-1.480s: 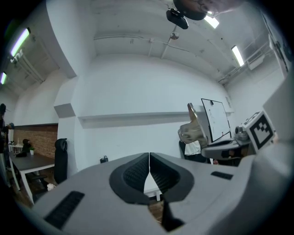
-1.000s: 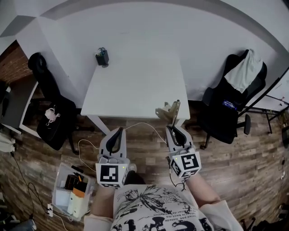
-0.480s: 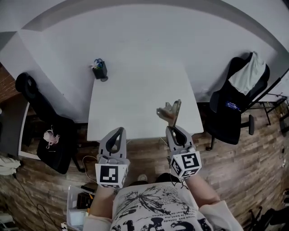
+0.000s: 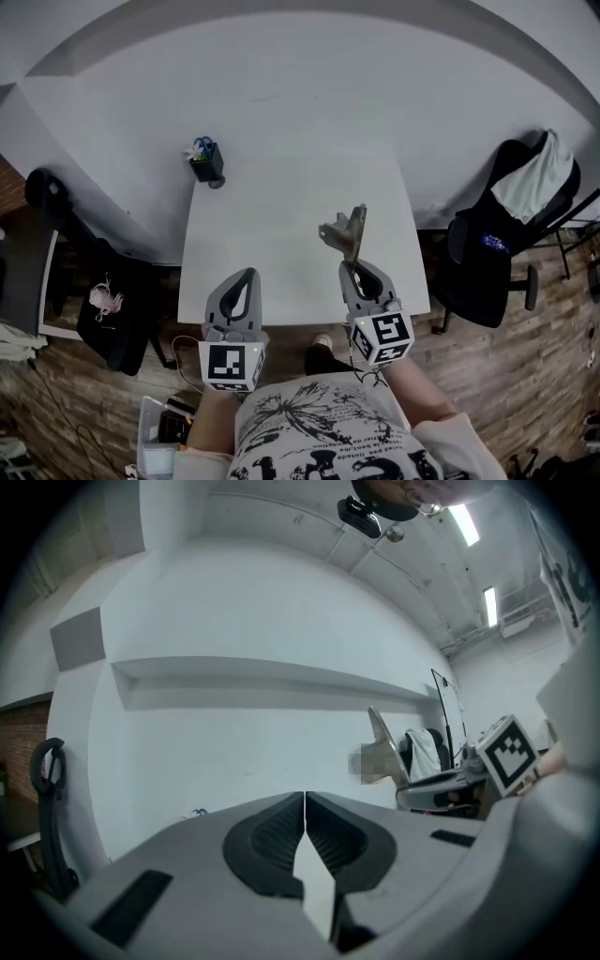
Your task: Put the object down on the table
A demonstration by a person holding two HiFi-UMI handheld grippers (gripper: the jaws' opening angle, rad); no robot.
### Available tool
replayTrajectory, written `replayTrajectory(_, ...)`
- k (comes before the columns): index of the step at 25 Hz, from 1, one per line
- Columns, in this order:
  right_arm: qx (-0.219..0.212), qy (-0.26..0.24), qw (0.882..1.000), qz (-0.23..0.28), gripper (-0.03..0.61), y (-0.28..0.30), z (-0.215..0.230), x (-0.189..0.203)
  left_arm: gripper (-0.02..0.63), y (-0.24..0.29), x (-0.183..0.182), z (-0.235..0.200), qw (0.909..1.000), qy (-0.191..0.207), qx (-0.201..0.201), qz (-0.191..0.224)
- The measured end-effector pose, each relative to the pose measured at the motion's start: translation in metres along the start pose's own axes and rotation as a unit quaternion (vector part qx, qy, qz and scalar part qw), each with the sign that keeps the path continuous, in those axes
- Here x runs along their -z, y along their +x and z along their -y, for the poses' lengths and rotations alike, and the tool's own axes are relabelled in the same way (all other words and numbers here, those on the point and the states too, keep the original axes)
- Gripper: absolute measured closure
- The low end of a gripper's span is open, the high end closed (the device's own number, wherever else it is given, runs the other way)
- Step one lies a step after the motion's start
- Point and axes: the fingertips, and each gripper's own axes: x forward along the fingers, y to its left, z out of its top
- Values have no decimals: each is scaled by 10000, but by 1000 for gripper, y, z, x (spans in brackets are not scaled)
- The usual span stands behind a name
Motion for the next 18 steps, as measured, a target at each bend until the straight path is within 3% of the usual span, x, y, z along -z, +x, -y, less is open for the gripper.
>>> replayTrajectory(9, -423, -90, 9984, -364, 528, 77, 57, 3, 601, 89, -7, -10, 9994, -84, -334, -16)
replayTrajectory(18, -368, 131, 9949, -925, 526, 122, 75, 38, 601, 136, 14, -23, 9997, -180, -82, -148)
